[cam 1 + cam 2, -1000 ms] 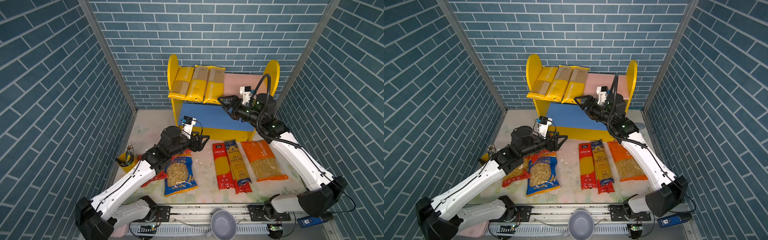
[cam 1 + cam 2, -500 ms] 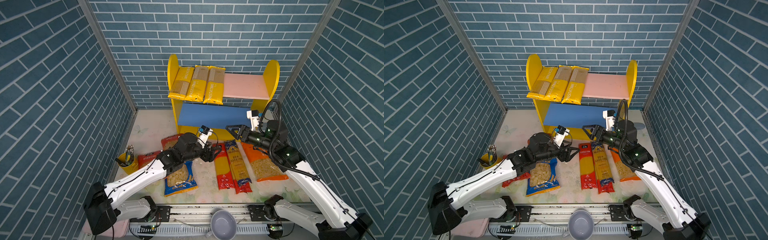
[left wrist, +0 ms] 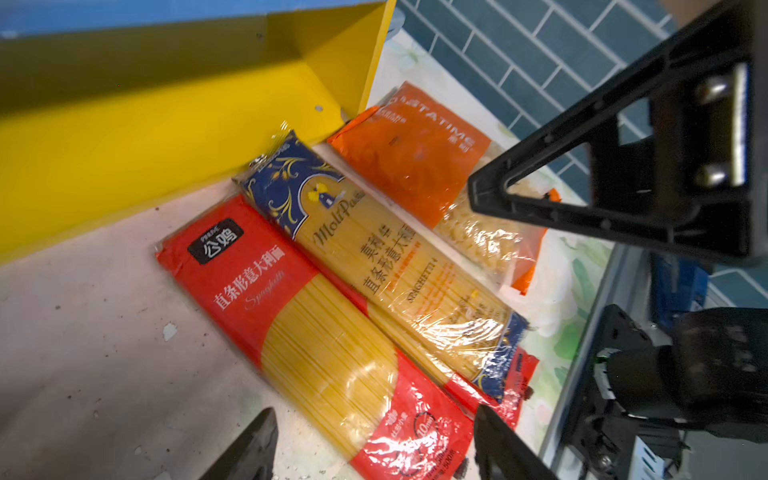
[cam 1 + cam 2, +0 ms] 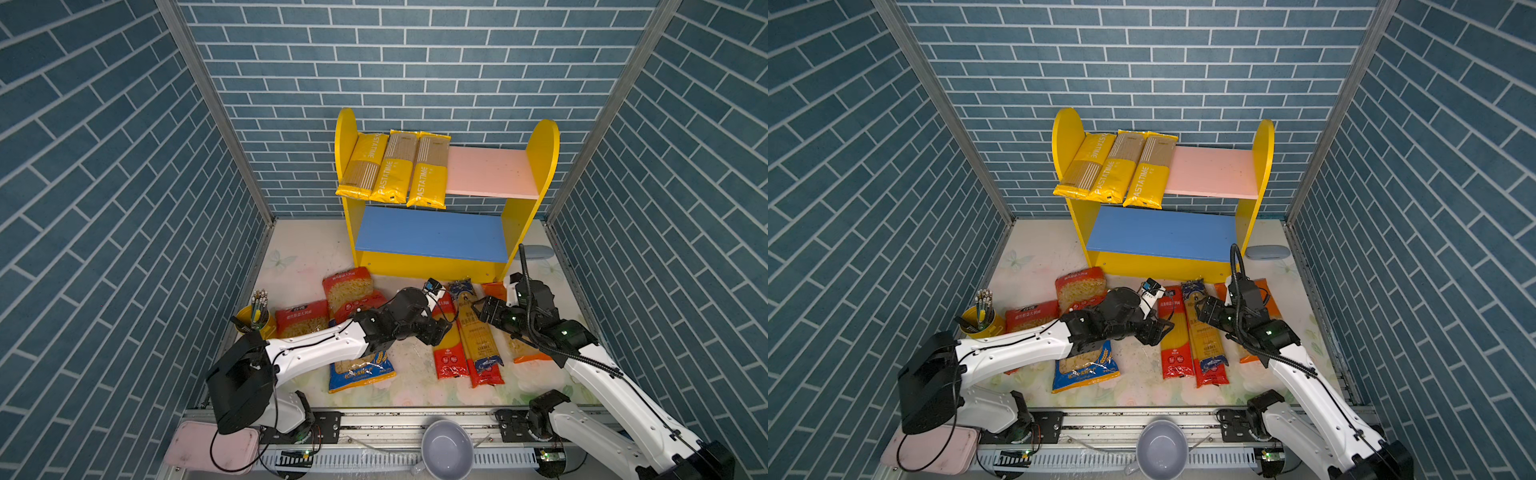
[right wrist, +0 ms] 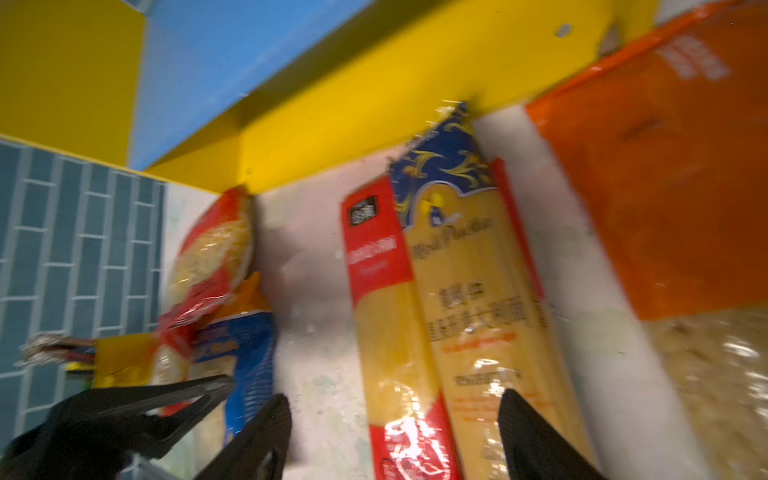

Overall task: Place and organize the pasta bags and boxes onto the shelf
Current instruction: 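Grasp the blue-and-yellow MoliPasta spaghetti pack with the right gripper while the left hovers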

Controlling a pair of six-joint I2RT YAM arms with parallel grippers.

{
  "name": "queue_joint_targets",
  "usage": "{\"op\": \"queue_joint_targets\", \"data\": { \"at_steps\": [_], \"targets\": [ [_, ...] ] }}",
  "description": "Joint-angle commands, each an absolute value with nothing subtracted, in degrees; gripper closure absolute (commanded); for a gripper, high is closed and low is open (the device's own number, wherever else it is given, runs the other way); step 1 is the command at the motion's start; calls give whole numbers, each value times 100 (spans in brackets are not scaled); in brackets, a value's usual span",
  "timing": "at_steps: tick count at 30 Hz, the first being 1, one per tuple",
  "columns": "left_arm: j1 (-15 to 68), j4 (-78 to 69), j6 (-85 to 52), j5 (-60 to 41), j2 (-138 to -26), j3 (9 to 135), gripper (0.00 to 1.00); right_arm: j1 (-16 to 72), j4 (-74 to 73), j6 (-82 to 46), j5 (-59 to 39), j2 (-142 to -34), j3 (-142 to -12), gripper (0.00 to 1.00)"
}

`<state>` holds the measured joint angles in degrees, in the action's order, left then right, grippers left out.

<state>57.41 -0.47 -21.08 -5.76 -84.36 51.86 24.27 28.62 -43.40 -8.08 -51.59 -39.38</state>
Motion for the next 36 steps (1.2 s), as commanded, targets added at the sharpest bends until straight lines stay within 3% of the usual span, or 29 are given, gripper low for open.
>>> {"op": "queue_joint_targets", "data": {
  "at_steps": [1,12,20,26,36],
  "targets": [
    [5767,-336,-2419,-421,-8747,5137,25,2223,3428,-4004,-437,-5332,-3986,21],
    [5774,-644,-3195,-445,-9388,5055,26,1567,2243,-3999,-1521,-6208,-3234,21],
    [5767,-821,-3233,-552,-9627,5089,26,1630,1564,-4369,-2365,-6354,-3067,32],
    [5762,-983,-3334,-571,-9709,5063,26,1670,1002,-4726,-2893,-6434,-2961,32],
    [5753,-1039,-3384,-544,-9658,5000,26,1706,470,-4724,-2927,-7083,-2714,34]
  ]
}}
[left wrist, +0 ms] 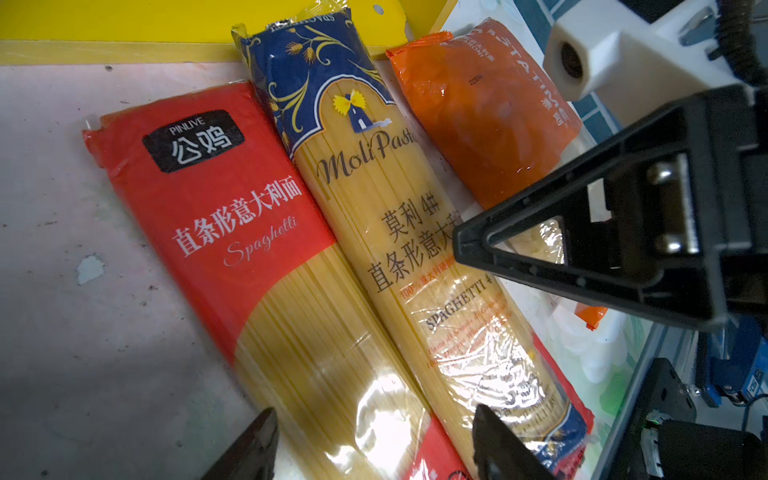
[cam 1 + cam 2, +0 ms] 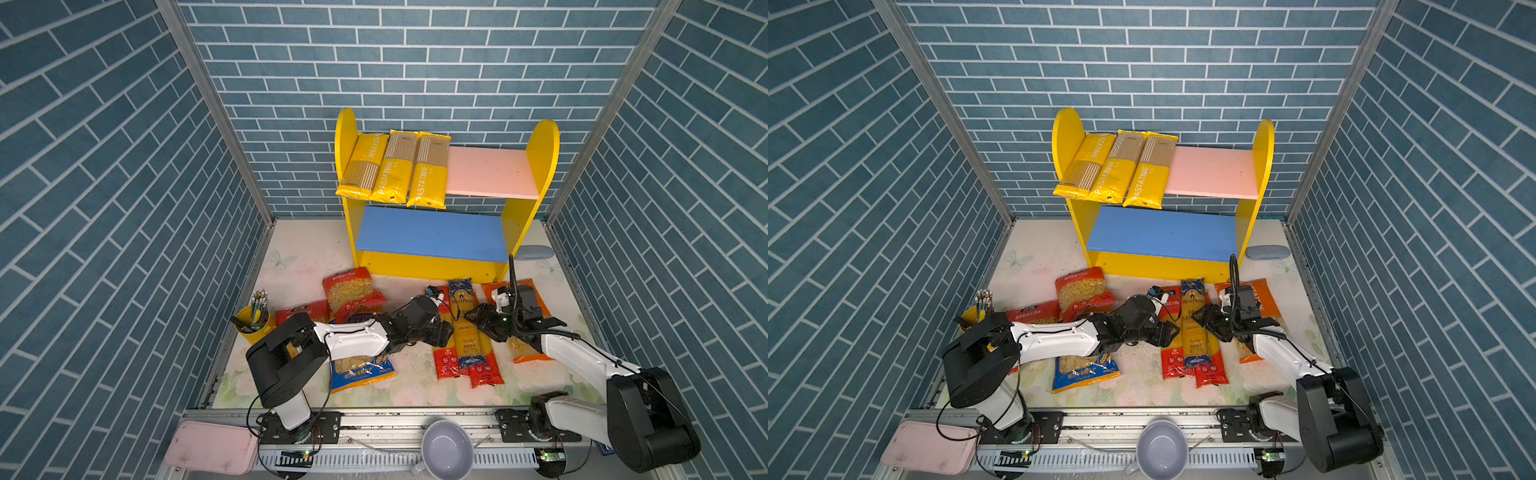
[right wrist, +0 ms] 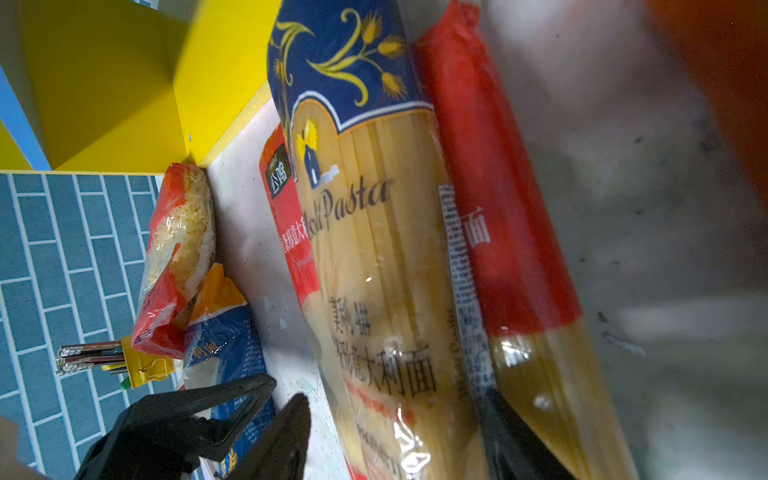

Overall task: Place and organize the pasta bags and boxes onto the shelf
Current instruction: 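Grasp the blue-and-yellow MoliPasta spaghetti pack with the right gripper while the left hovers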

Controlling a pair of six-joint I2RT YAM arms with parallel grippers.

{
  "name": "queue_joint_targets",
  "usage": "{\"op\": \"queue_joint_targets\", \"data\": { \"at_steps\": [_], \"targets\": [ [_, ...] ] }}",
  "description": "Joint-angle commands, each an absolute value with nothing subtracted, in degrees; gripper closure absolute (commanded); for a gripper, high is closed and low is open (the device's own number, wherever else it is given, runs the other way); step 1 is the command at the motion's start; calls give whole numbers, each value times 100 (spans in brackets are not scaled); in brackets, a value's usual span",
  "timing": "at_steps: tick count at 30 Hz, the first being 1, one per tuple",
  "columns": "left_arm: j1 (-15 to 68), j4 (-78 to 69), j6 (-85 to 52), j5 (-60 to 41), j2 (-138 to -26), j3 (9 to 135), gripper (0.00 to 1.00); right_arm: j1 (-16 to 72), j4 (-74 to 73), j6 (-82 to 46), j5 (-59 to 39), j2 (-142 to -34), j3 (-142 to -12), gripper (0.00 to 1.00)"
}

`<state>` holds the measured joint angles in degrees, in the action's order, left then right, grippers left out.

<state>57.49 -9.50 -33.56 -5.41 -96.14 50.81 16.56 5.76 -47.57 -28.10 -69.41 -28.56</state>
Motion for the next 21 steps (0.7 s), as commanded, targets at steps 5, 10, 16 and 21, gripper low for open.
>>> {"op": "queue_joint_targets", "data": {
  "at_steps": [5,10,16,21],
  "targets": [
    [5752,-1010,-3376,-528,-9690,5038,26,1718,178,-4789,-3120,-7309,-2657,38],
    [5707,-1318,-3572,-522,-9685,4868,26,1789,163,-4904,-3261,-7053,-2949,41],
    [5485,-2104,-4218,-919,-9853,4646,25,1854,392,-4406,-3004,-7551,-2922,41],
    [5471,-2166,-4435,-877,-9963,4575,21,1887,15,-4516,-3127,-7854,-2767,41]
  ]
}}
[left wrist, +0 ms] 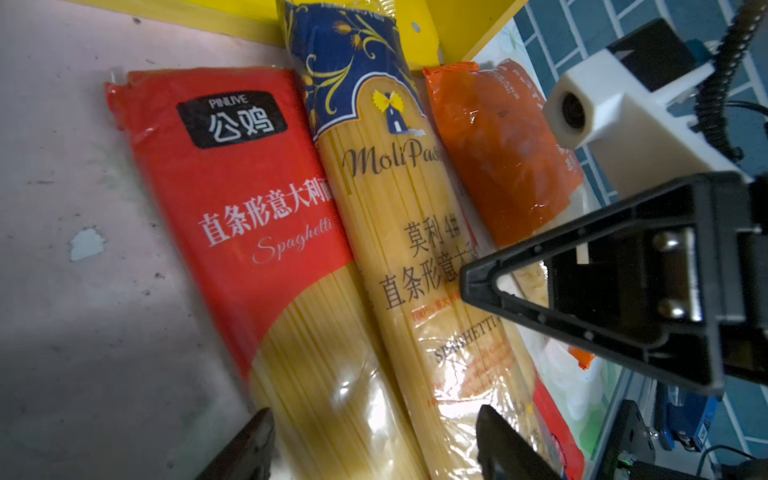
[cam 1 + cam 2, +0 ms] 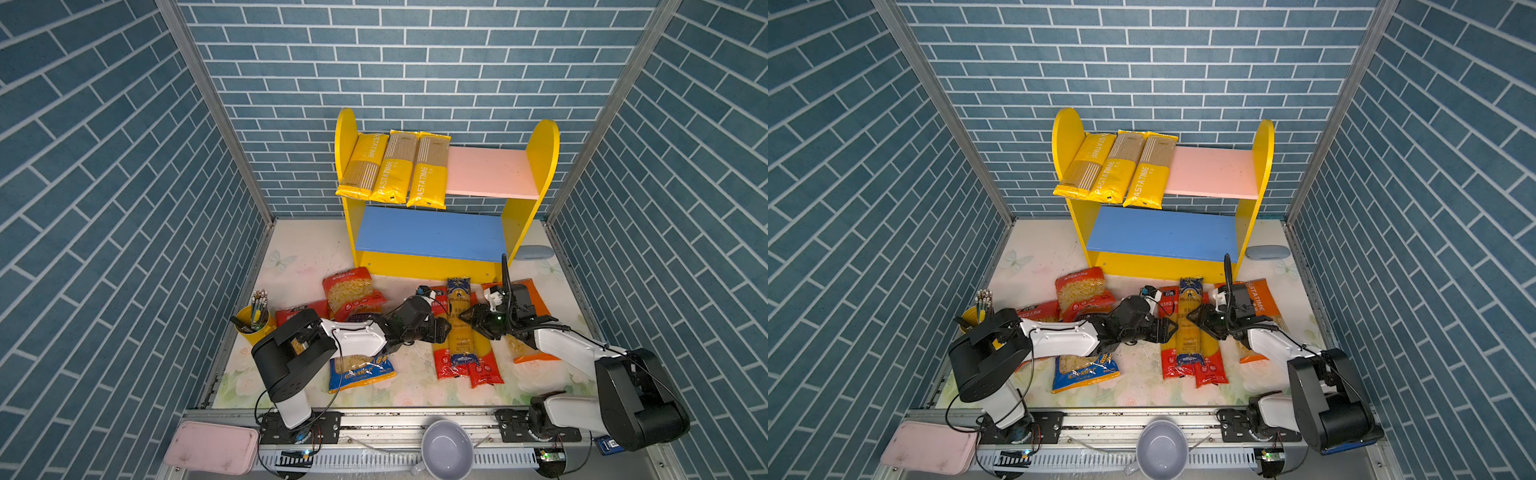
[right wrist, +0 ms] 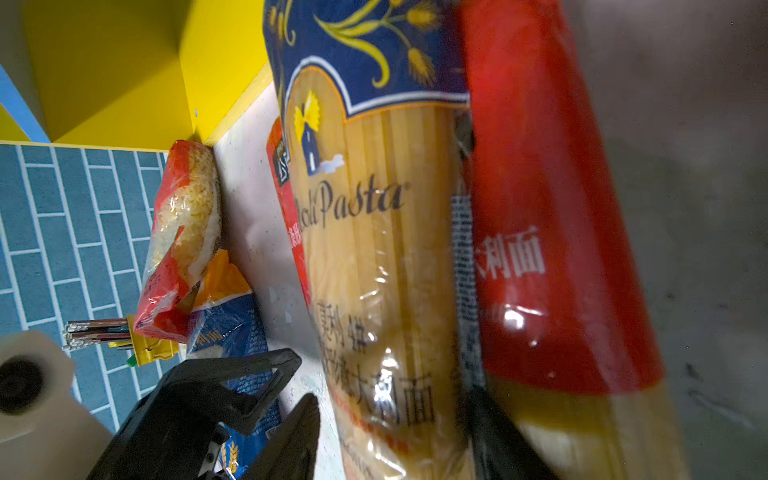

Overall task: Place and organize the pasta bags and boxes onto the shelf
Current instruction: 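Grasp the blue-and-yellow MoliPasta spaghetti pack with the right gripper while the left hovers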

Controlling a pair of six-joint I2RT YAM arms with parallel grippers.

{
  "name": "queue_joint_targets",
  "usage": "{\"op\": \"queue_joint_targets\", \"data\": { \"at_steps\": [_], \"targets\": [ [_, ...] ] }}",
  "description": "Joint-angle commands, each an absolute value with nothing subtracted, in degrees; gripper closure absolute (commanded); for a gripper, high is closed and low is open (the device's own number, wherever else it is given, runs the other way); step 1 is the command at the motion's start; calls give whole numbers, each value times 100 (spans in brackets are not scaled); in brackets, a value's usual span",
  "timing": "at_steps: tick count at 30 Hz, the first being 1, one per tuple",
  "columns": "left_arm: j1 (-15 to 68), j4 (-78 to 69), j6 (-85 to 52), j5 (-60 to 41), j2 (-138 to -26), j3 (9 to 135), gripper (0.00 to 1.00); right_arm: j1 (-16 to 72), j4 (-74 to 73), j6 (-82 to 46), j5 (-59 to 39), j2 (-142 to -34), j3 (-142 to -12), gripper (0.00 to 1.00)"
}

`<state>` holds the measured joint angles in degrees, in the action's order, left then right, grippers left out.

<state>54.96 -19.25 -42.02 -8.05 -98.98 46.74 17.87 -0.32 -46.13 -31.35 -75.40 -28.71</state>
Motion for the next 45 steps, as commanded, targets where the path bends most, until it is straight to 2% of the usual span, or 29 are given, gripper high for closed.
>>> {"op": "queue_joint_targets", "data": {
  "at_steps": [1,8,12,15,19,22,30,32,37,45],
  "targets": [
    [5462,-2178,-4443,-893,-9981,4579,21,1905,-68,-4562,-3183,-7861,-2761,42],
    [5393,-2494,-4629,-982,-9986,4468,21,1918,-471,-4860,-3413,-7779,-2821,61],
    [5353,-2703,-4744,-1062,-10028,4377,23,1925,-693,-5089,-3492,-7700,-2728,65],
    [5353,-2718,-4725,-1044,-10061,4367,23,1966,-1009,-5209,-3429,-7849,-2584,60],
    [5343,-2811,-4786,-1124,-10216,4376,32,2073,-1872,-5640,-3414,-8230,-2332,45],
    [5344,-2895,-4821,-1143,-10230,4341,37,2284,-1987,-5700,-3220,-8335,-2372,43],
    [5335,-3073,-4849,-1178,-10230,4247,50,2489,-2384,-5804,-3296,-8219,-2384,60],
    [5335,-3118,-4866,-1196,-10230,4225,51,2489,-2399,-5826,-3292,-8119,-2360,66],
    [5326,-3169,-4840,-1150,-10132,4178,47,2492,-2301,-5899,-3304,-7840,-2312,76],
    [5134,-3254,-4862,-1101,-9704,3795,38,2491,-1673,-5775,-3145,-7357,-2402,82]
  ]
}}
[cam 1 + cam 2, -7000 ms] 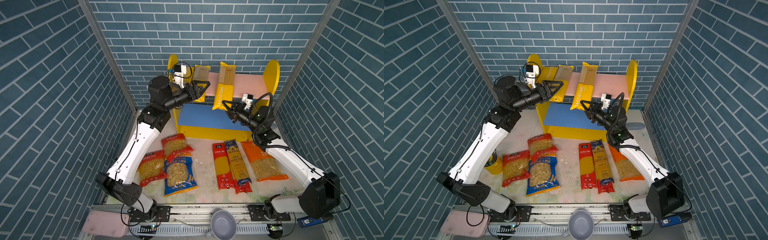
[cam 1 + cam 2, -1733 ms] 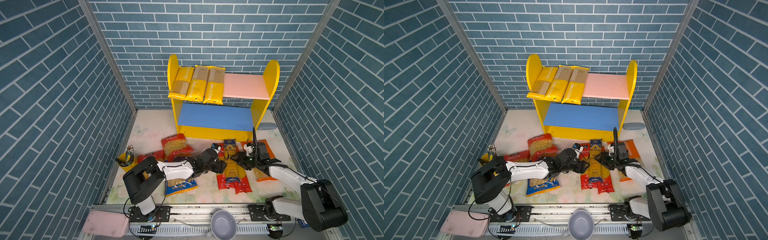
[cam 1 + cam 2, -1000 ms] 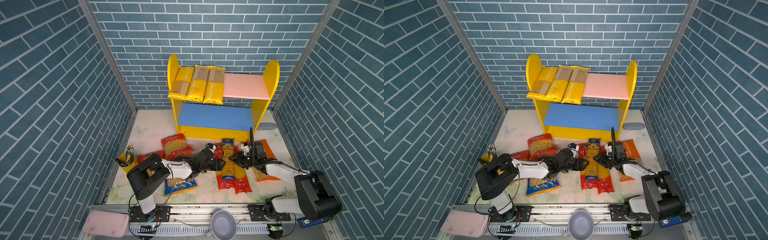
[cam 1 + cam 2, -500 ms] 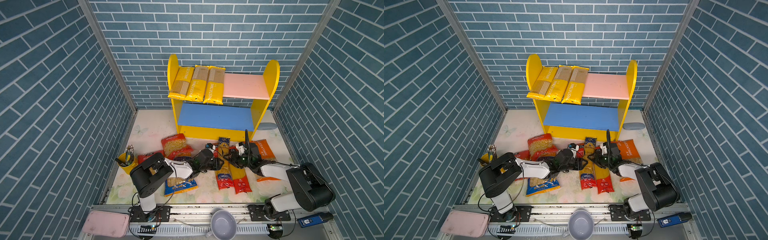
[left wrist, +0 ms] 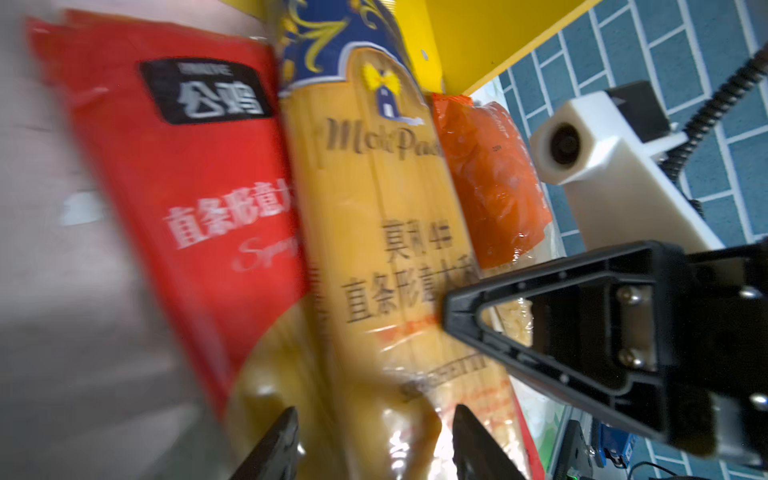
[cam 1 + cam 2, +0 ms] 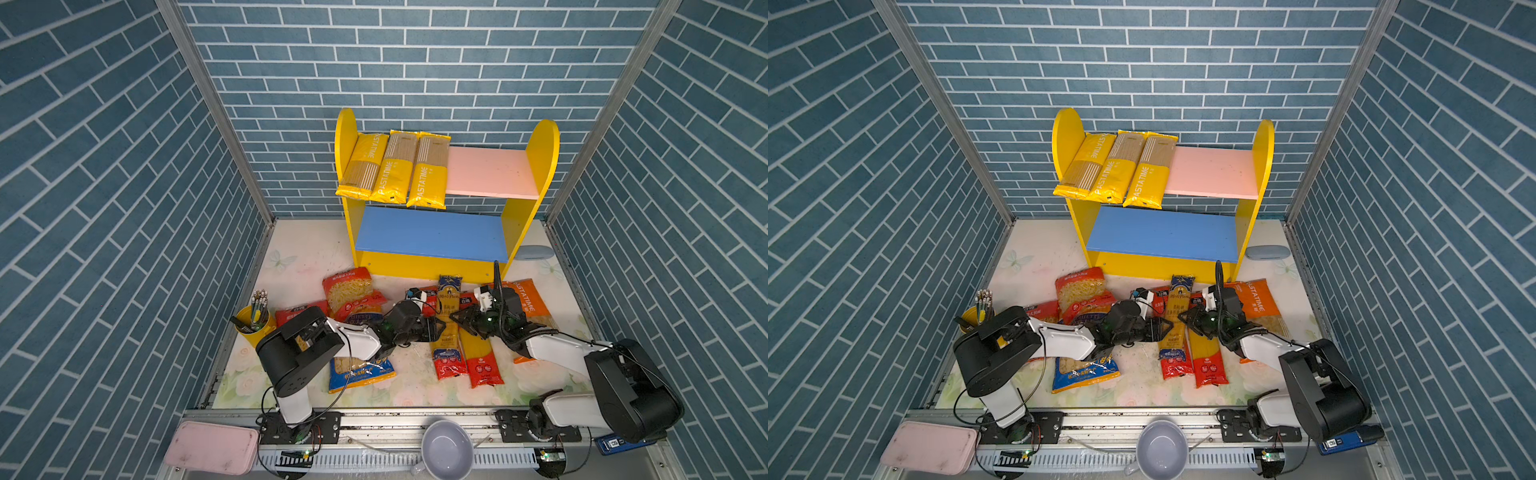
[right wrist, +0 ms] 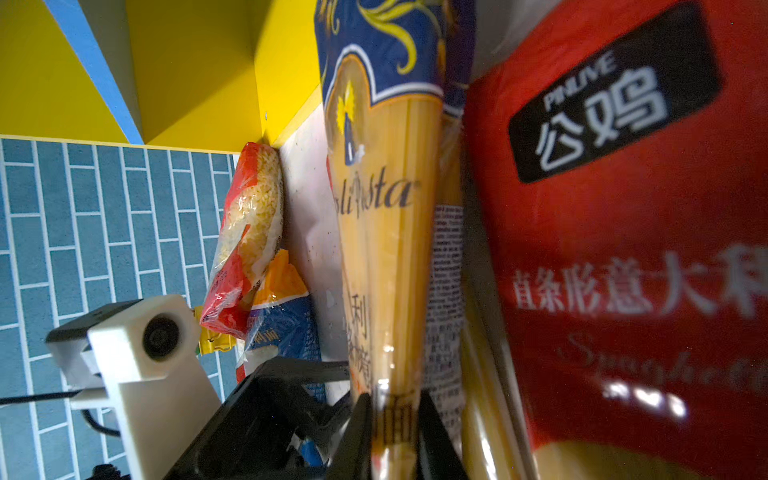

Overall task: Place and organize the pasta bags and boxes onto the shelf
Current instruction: 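Grasp the blue-and-yellow MoliPasta spaghetti pack with the right gripper while the left hovers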

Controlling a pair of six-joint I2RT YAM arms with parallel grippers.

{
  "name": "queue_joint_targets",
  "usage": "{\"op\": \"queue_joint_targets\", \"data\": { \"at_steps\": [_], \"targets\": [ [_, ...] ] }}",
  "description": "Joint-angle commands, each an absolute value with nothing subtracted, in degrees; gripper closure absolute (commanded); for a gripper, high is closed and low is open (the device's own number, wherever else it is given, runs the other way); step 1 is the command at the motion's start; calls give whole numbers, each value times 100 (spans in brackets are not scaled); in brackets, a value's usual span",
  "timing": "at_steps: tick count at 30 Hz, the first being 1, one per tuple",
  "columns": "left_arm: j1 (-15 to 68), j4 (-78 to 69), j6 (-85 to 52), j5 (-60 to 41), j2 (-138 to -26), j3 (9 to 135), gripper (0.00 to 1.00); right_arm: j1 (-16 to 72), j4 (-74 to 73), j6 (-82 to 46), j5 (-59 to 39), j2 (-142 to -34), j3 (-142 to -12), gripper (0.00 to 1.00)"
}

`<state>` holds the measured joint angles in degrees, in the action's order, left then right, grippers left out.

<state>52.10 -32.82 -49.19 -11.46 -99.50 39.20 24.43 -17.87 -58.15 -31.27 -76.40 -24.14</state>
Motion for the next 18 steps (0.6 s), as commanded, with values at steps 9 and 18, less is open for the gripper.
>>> {"op": "queue_joint_targets", "data": {
  "at_steps": [9,18],
  "targets": [
    [5019,-3066,-4659,-974,-9237,3661,36,2495,-1122,-5599,-3085,-7070,-2618,88],
    [5010,-2138,-3838,-659,-8456,3973,34,2492,474,-4972,-3121,-6194,-3152,93]
  ]
}}
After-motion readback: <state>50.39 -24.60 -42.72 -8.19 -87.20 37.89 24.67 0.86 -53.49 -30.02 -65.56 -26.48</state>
